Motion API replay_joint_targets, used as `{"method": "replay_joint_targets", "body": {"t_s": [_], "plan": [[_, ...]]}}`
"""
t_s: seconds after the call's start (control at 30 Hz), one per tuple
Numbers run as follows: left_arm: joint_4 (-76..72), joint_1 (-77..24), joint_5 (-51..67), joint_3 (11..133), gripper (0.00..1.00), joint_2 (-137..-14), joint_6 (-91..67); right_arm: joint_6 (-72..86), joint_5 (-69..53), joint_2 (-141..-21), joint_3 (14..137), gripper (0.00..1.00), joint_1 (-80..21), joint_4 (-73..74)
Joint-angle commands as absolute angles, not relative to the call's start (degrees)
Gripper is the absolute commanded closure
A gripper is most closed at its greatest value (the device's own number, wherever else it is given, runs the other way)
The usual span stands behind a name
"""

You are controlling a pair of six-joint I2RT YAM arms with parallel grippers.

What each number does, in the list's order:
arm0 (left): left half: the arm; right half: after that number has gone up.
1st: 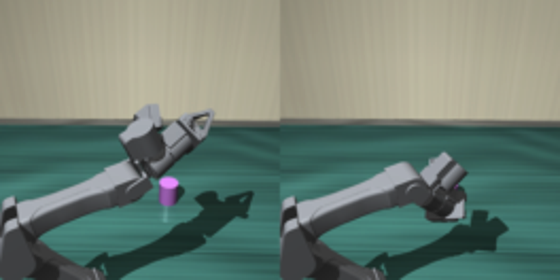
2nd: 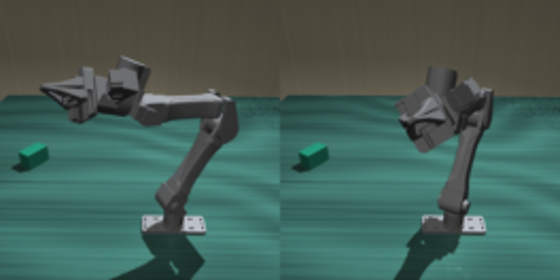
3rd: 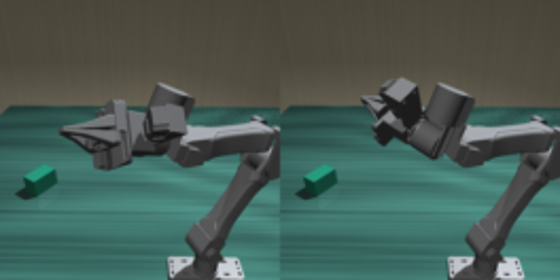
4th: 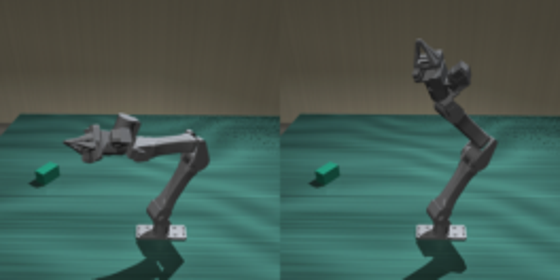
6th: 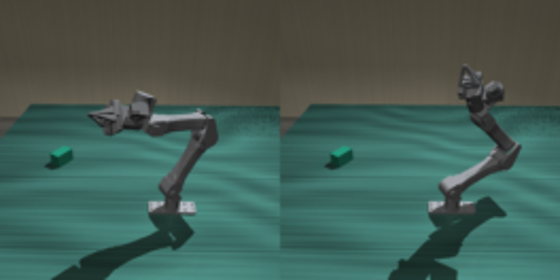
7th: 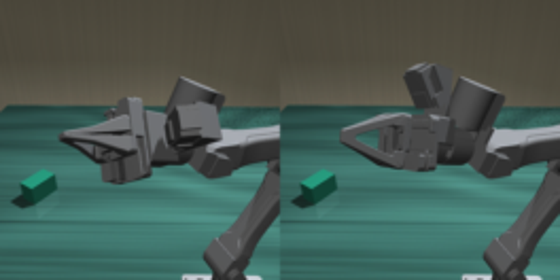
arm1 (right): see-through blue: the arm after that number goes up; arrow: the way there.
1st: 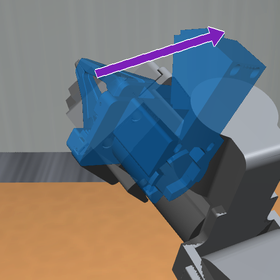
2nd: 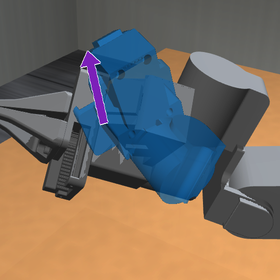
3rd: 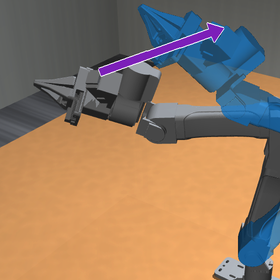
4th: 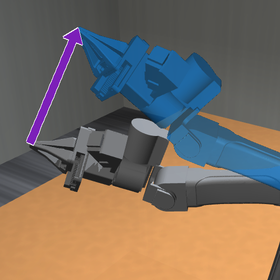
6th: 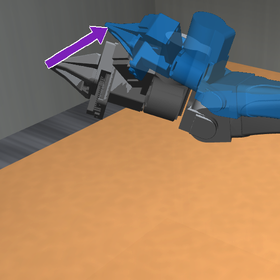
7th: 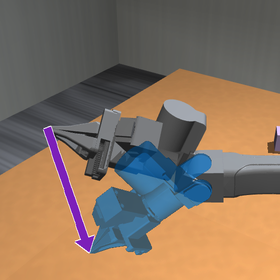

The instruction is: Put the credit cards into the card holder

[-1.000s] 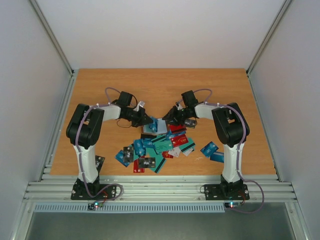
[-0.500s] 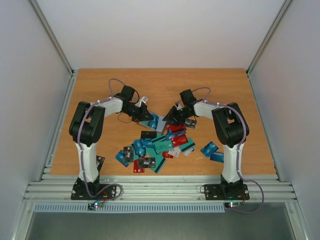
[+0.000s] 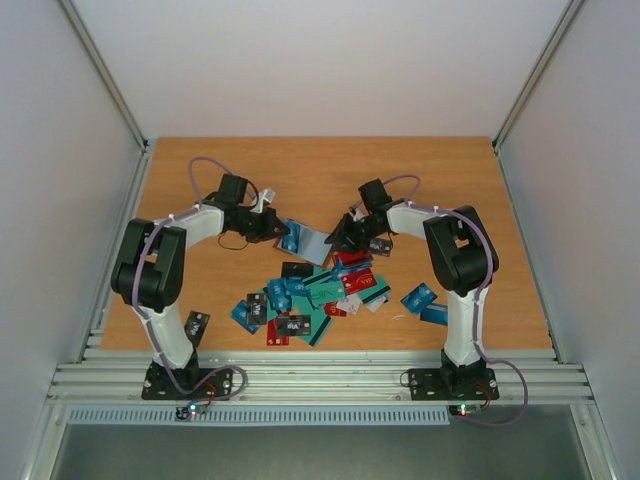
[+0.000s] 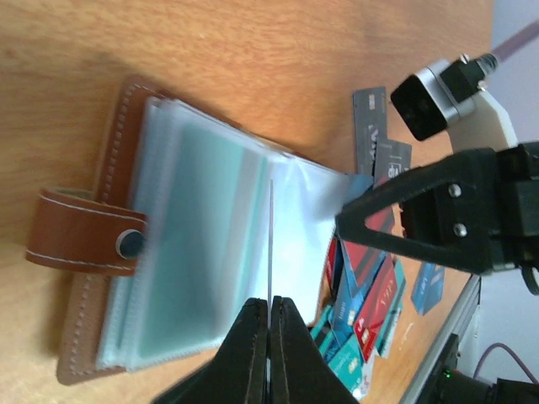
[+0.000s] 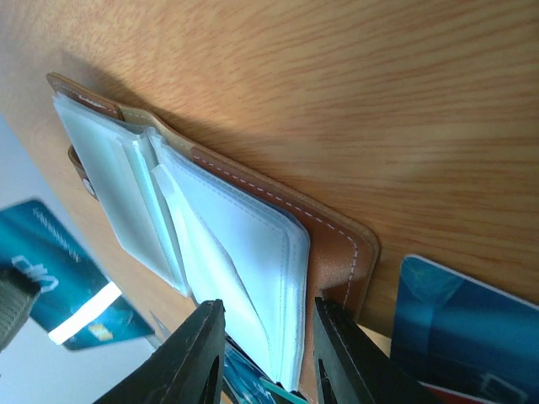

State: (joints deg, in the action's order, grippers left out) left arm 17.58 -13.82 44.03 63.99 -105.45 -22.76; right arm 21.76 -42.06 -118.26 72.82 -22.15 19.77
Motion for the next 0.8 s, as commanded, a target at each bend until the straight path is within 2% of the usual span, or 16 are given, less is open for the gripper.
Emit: {"method": "replay_joint_targets", "body": {"t_s": [0.0, 0.47, 0.77], "plan": [[8.4, -13.4, 43.7, 63.3, 1.0, -108.0, -22.6, 20.8, -39.4, -117.0, 70.5, 0.69, -22.9, 23.6], [-2.0, -13.0, 51.9, 64.1, 1.0, -115.1, -23.3, 21.0, -38.6, -113.9, 67.9, 0.69, -23.3, 25.4], [-2.0, -13.0, 52.7, 63.3, 1.0, -115.0, -24.1, 23.0, -39.5, -111.9, 67.5, 0.68, -25.4, 25.4]]}}
